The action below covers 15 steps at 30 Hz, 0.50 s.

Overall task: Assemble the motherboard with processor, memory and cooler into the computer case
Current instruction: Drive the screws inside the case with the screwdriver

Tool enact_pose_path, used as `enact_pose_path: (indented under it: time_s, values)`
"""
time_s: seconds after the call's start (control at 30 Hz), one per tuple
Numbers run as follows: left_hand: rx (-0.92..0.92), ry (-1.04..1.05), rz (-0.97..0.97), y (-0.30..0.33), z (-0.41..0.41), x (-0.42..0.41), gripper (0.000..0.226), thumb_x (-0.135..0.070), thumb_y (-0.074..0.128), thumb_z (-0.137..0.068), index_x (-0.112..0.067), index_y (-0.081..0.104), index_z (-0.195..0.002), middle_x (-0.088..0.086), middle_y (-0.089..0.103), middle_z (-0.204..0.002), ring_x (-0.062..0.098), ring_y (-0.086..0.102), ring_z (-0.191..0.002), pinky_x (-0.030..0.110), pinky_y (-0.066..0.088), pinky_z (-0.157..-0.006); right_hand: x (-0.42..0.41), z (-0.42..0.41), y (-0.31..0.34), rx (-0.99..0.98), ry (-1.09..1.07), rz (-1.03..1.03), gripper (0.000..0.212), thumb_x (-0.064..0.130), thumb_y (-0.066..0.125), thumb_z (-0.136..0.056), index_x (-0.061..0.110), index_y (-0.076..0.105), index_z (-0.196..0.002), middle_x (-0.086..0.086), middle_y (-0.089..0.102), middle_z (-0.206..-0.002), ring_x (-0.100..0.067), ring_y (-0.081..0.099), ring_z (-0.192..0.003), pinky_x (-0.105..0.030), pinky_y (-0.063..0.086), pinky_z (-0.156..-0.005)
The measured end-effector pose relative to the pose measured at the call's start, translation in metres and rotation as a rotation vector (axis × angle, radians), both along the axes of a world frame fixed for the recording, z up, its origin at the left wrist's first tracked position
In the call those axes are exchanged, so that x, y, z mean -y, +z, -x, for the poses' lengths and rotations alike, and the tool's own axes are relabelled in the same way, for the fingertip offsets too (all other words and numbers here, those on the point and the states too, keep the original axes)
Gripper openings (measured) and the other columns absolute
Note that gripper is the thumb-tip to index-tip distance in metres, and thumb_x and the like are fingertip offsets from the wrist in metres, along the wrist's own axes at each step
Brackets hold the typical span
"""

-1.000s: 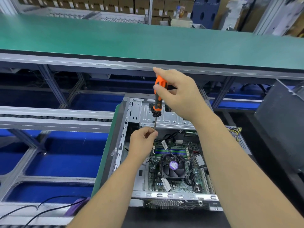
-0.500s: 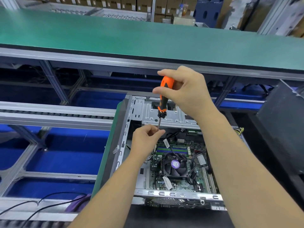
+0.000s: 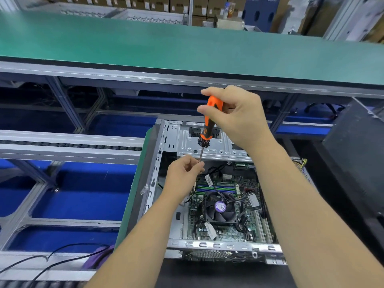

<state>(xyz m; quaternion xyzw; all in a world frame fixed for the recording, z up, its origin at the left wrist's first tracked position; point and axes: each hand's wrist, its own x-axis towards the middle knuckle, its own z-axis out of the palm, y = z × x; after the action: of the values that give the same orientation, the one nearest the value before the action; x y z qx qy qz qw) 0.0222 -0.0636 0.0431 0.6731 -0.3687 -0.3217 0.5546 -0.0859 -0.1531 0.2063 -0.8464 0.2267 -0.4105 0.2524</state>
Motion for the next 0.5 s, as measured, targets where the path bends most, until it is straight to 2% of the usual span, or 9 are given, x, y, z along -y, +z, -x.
enact_pose_path:
  time_s: [0.03,0.1,0.17,0.2,0.27,0.33,0.37,0.43,0.5]
  values:
    - [0.008,0.0,0.001,-0.0008,0.0,0.0002,0.017,-0.021,0.069,-0.092,-0.018,0.067,-0.075,0.0,0.073,-0.076,0.02,0.07,-0.081,0.044,0.056,-0.086,0.0004,-0.0002,-0.0001,0.005,-0.024,-0.004,0.033,0.027,0.08,-0.085,0.014,0.075,-0.115,-0.005,0.055,-0.078,-0.02,0.052,-0.073,-0.039,0.052,-0.074]
    - [0.055,0.025,0.005,-0.0022,-0.0002,0.0,0.017,-0.023,0.072,-0.09,-0.019,0.068,-0.074,0.0,0.071,-0.075,0.021,0.067,-0.078,0.039,0.056,-0.081,-0.001,0.002,-0.0005,0.009,0.029,-0.043,0.034,0.025,0.077,-0.087,0.015,0.072,-0.12,-0.006,0.06,-0.087,-0.016,0.056,-0.078,-0.03,0.053,-0.073]
    - [0.096,0.063,0.019,-0.0027,-0.0019,-0.0001,0.018,-0.025,0.073,-0.088,-0.019,0.069,-0.072,-0.004,0.069,-0.072,0.015,0.063,-0.071,0.032,0.054,-0.073,-0.0034,0.0051,0.0,-0.007,0.148,-0.13,0.04,0.015,0.064,-0.092,0.016,0.065,-0.132,-0.003,0.069,-0.109,-0.01,0.067,-0.095,-0.02,0.055,-0.082]
    - [0.114,0.07,0.024,-0.0027,-0.0029,-0.0005,0.018,-0.025,0.073,-0.088,-0.02,0.069,-0.071,-0.004,0.067,-0.07,0.012,0.06,-0.068,0.03,0.052,-0.07,-0.0038,0.0056,0.0011,-0.022,0.185,-0.159,0.044,0.011,0.062,-0.092,0.016,0.062,-0.136,-0.003,0.07,-0.115,-0.012,0.069,-0.101,-0.024,0.057,-0.088]
    - [0.126,0.059,0.021,-0.001,-0.0026,-0.0012,0.016,-0.027,0.074,-0.088,-0.022,0.07,-0.073,-0.004,0.066,-0.069,0.01,0.057,-0.065,0.03,0.051,-0.068,-0.0008,0.0027,0.0023,-0.055,0.152,-0.12,0.045,0.013,0.071,-0.09,0.018,0.064,-0.134,-0.004,0.069,-0.102,-0.02,0.068,-0.091,-0.033,0.057,-0.088]
    - [0.097,0.061,0.031,0.0011,-0.0017,-0.0013,0.015,-0.028,0.077,-0.084,-0.022,0.068,-0.074,-0.005,0.064,-0.066,0.009,0.056,-0.063,0.026,0.051,-0.066,0.0014,-0.0002,0.0042,-0.085,0.061,-0.067,0.045,0.025,0.081,-0.084,0.022,0.069,-0.127,-0.002,0.055,-0.084,-0.019,0.055,-0.075,-0.031,0.05,-0.078]
    - [0.093,0.069,0.04,0.0015,-0.0019,-0.001,0.018,-0.029,0.078,-0.083,-0.021,0.066,-0.072,-0.004,0.063,-0.065,0.008,0.054,-0.061,0.025,0.049,-0.064,0.0013,-0.0002,0.0053,-0.091,0.048,-0.06,0.046,0.029,0.082,-0.083,0.023,0.069,-0.127,0.0,0.052,-0.082,-0.017,0.051,-0.074,-0.027,0.048,-0.075]
    - [0.107,0.077,0.033,0.0018,-0.0031,0.0005,0.024,-0.029,0.076,-0.085,-0.018,0.063,-0.068,0.001,0.062,-0.065,0.01,0.051,-0.059,0.031,0.048,-0.063,-0.0009,0.0003,0.0047,-0.089,0.101,-0.067,0.044,0.027,0.074,-0.09,0.021,0.065,-0.133,0.001,0.061,-0.094,-0.016,0.059,-0.087,-0.02,0.053,-0.078]
    - [0.119,0.078,0.021,0.0,-0.0048,0.0004,0.023,-0.03,0.073,-0.087,-0.02,0.063,-0.068,0.003,0.064,-0.068,0.017,0.055,-0.062,0.041,0.052,-0.067,-0.0048,-0.0001,0.0039,-0.076,0.188,-0.102,0.044,0.014,0.064,-0.094,0.018,0.061,-0.138,-0.006,0.07,-0.113,-0.021,0.067,-0.101,-0.025,0.057,-0.088]
